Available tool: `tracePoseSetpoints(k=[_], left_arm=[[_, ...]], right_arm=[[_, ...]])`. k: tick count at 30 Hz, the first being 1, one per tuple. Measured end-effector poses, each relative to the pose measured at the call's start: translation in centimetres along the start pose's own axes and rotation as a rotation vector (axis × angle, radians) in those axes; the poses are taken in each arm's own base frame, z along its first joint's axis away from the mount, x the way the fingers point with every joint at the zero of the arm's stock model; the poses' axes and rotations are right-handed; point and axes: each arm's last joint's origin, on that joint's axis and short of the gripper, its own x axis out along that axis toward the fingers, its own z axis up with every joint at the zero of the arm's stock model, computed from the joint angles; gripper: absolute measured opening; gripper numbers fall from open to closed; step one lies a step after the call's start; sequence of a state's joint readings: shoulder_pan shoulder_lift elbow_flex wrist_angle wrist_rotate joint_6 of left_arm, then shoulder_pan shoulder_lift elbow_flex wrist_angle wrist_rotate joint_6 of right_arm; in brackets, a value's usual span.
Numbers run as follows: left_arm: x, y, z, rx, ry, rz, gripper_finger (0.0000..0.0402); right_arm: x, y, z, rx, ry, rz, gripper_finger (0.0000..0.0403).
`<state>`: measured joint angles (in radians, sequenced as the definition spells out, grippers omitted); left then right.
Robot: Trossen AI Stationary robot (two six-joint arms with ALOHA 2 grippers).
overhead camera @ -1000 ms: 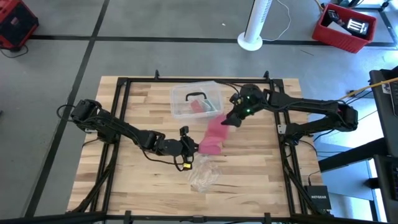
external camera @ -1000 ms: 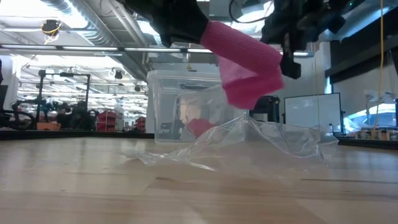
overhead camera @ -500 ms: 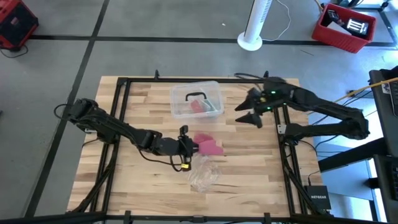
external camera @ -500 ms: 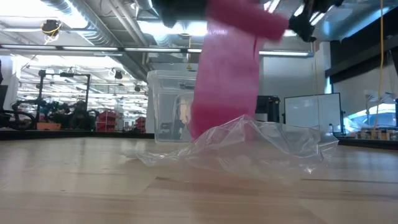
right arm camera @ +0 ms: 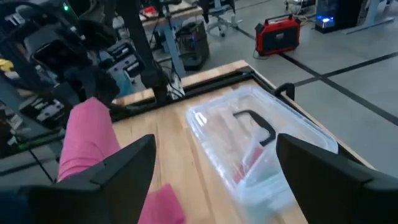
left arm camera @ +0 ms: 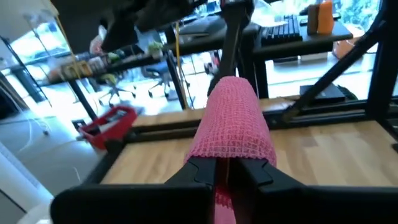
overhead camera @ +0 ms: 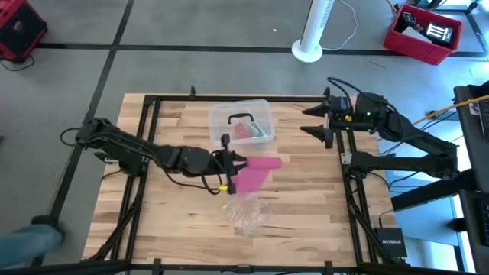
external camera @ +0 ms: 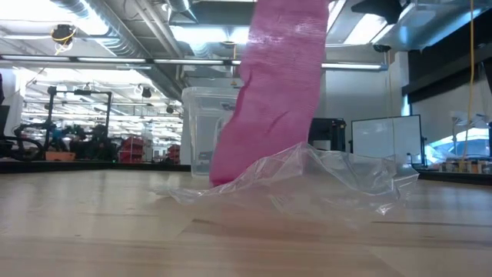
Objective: Roll bandage
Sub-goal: Roll the pink bandage
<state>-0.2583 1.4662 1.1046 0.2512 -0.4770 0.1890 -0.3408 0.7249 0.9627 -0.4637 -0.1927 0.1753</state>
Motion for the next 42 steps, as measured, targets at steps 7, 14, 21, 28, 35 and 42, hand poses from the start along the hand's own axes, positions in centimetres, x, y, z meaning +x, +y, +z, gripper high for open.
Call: tracePoseSetpoints(k=[7,14,21,28,35,42], left_arm=[[0.2,1.2,2.4,0.071,-0.060,0.039,0.0011],[0.2,1.7,2.9,0.087,-0.075,0.052,0.0011],[-1.1,2.8,4.6,0.030,-0.174,0.083,0.0011],[-0.6,4.2,4.4,0.032,-0.165,0.134,0.0011],[-0.6,5.3,4.8,0.042,-0.212,0.178,0.0011],[-0.6,5.2,5.1,0.055,-0.234,0.152,0.0011]], right_arm=[[1.1,-0.3,-0.1,0.009,0.019,-0.021,0.0335],[2.4,-0.6,-1.6,-0.035,0.179,0.040,0.0335],[3.9,-1.2,-4.8,-0.085,0.063,0.111,0.0335],[6.2,-0.7,-7.9,-0.129,-0.113,0.260,0.0335],[8.5,-0.2,-8.6,-0.115,-0.102,0.267,0.0335],[10.7,0.4,-10.2,-0.180,-0.019,0.237,0.0319]])
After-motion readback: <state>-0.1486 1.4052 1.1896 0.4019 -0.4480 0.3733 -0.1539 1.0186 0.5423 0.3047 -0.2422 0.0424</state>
